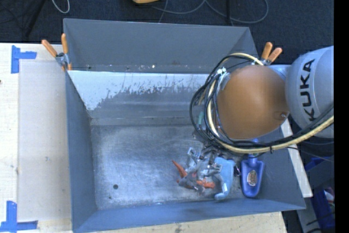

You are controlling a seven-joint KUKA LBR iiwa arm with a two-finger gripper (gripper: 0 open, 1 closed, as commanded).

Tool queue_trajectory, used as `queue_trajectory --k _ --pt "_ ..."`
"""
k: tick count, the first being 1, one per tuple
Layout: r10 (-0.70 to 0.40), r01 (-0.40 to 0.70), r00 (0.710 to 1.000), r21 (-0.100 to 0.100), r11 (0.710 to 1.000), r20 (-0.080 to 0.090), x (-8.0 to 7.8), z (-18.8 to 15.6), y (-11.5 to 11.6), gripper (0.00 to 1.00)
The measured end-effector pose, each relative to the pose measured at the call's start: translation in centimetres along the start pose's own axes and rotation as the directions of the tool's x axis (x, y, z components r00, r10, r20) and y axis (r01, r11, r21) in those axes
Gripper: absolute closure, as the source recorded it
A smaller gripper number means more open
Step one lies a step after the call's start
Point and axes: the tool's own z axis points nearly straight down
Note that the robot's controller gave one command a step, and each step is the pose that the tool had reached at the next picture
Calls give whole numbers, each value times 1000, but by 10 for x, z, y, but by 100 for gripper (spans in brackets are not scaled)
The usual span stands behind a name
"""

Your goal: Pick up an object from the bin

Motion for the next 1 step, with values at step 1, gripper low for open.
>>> queue_trajectory --k 1 --pt "1 -1 1000 0 1000 0 0 0 0 100"
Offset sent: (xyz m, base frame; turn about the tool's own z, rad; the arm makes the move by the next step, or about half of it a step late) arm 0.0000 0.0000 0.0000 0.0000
